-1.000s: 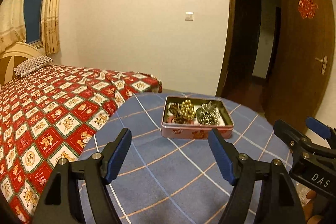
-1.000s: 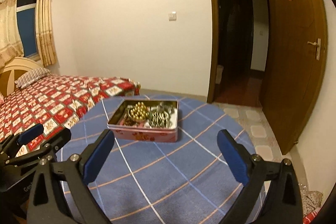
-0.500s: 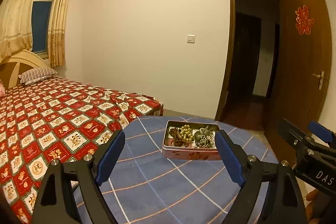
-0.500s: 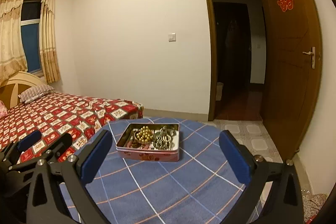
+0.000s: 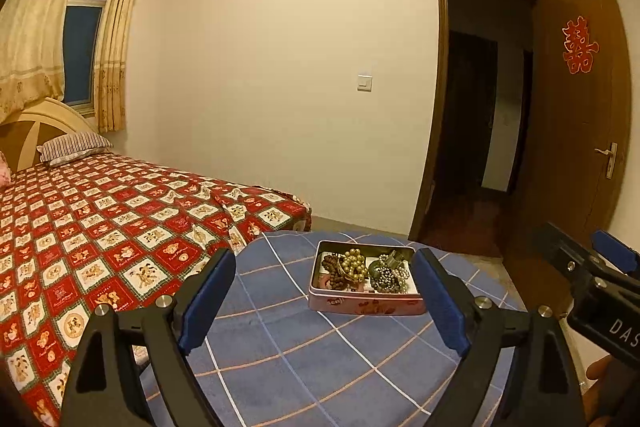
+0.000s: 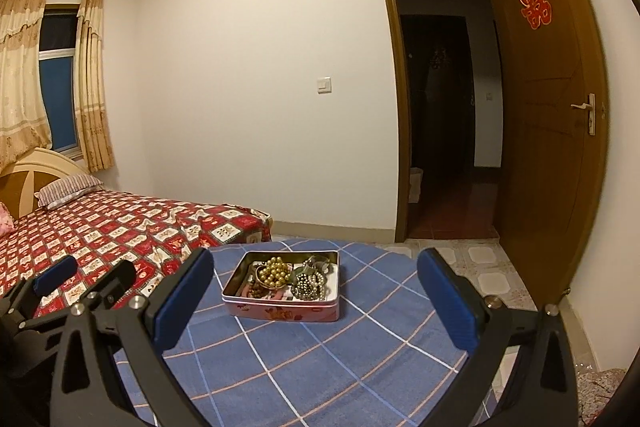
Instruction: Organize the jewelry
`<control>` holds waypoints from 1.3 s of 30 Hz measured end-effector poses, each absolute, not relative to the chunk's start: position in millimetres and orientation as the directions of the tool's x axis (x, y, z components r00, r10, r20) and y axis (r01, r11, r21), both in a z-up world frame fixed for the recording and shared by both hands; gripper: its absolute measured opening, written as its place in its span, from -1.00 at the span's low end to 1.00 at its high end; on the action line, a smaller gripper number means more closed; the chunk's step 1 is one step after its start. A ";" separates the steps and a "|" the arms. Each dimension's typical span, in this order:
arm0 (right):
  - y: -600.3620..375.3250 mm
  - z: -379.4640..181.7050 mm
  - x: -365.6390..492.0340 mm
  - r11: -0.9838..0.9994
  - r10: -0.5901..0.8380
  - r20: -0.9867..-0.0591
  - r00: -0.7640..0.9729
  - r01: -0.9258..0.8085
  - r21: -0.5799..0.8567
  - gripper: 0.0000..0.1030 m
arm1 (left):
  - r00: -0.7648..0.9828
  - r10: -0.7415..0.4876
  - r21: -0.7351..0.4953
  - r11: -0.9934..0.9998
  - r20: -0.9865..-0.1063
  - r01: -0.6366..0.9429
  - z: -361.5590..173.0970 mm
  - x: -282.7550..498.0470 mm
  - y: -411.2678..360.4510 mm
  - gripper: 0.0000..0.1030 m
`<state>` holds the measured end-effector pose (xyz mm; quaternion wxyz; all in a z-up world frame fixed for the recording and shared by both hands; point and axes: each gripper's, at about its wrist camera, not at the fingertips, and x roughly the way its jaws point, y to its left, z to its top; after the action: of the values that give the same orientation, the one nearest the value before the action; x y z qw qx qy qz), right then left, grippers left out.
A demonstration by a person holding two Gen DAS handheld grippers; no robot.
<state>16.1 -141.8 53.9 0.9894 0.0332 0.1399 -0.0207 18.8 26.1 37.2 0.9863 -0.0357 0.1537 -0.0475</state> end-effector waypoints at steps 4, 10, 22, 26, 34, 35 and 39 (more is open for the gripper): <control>-142.3 53.3 17.0 0.997 -0.029 -0.285 0.958 0.049 0.062 1.00 | 0.947 -0.106 -0.076 0.993 -0.302 0.086 37.1 18.8 24.4 0.75; -142.1 54.6 16.7 0.997 -0.030 -0.283 0.959 0.049 0.062 1.00 | 0.948 -0.105 -0.075 0.993 -0.301 0.086 37.8 17.4 23.8 0.75; -142.5 53.9 14.7 0.997 -0.025 -0.289 0.957 0.046 0.066 1.00 | 0.949 -0.104 -0.068 0.994 -0.298 0.088 39.5 17.0 21.5 0.76; -142.7 53.0 15.2 0.997 -0.026 -0.292 0.956 0.047 0.068 1.00 | 0.950 -0.103 -0.067 0.994 -0.295 0.087 40.8 16.9 22.1 0.76; -144.5 53.3 14.6 0.996 -0.033 -0.292 0.956 0.055 0.067 1.00 | 0.953 -0.097 -0.063 0.995 -0.287 0.082 42.7 17.6 22.3 0.76; -144.8 52.8 15.3 0.996 -0.032 -0.292 0.956 0.054 0.068 1.00 | 0.953 -0.096 -0.063 0.995 -0.287 0.081 42.9 17.8 22.6 0.76; -144.3 53.5 16.4 0.996 -0.034 -0.292 0.956 0.055 0.066 1.00 | 0.952 -0.096 -0.069 0.994 -0.290 0.079 42.9 18.5 23.4 0.76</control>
<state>16.4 -144.3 53.5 0.9882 0.0368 0.1468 -0.0225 18.5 23.4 42.9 0.9876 -0.0283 0.1479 -0.0442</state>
